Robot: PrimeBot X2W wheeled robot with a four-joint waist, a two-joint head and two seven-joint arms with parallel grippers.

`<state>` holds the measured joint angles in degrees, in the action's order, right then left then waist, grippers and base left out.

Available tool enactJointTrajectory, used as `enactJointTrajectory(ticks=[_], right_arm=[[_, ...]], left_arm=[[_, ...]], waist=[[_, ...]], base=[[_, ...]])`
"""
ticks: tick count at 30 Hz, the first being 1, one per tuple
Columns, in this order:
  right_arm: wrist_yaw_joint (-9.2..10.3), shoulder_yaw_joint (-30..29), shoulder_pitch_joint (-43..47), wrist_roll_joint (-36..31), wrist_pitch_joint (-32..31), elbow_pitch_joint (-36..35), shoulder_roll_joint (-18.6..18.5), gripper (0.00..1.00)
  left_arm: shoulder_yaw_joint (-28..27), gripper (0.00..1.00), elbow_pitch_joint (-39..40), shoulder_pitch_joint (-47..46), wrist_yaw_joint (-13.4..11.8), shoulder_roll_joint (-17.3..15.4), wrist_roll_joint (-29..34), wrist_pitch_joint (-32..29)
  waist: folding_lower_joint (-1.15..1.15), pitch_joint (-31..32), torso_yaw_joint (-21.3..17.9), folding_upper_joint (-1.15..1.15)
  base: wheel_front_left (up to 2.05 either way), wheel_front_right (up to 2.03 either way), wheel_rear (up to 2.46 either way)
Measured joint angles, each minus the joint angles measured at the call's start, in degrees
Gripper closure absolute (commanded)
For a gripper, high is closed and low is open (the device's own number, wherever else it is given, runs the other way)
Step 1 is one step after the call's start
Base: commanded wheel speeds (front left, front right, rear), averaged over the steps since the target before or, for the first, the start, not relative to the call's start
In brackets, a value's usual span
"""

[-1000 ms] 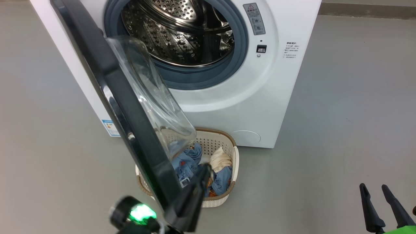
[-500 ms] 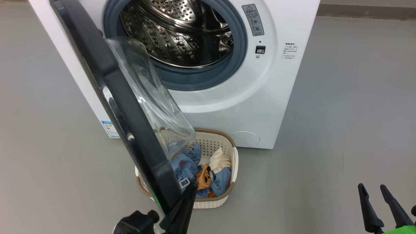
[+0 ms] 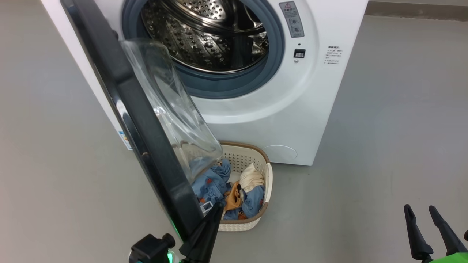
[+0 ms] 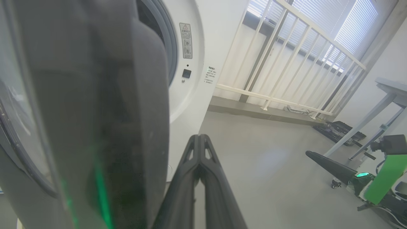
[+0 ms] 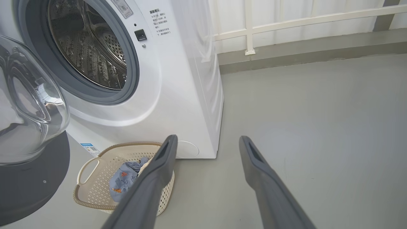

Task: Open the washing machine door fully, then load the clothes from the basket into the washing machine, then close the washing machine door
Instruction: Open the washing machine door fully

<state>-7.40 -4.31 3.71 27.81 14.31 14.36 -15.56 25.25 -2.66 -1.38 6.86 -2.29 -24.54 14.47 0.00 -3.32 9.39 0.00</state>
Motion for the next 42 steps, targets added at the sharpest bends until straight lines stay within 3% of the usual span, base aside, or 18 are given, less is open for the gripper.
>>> enactJointTrajectory(ticks=[25,34,42], right_arm=[[0.0,0.1,0.0,0.0,0.0,-0.5,-0.1,0.0],[0.0,0.0,0.0,0.0,0.0,-0.6,0.0,0.0],[0.0,0.2,0.0,0.0,0.0,-0.7,0.3,0.0]], left_arm=[[-5.9,1.0,3.8,5.3,0.2,0.0,2.5,0.1],[-11.5,1.0,3.6,6.1,-0.2,-0.2,3.0,0.1],[-18.8,1.0,2.1,6.1,-1.3,-1.4,2.7,0.1]], waist=[[0.0,-0.9,9.2,0.0],[0.0,-1.1,13.0,0.0],[0.0,-1.2,13.8,0.0]], base=[[0.0,0.0,0.0],[0.0,0.0,0.0],[0.0,0.0,0.0]])
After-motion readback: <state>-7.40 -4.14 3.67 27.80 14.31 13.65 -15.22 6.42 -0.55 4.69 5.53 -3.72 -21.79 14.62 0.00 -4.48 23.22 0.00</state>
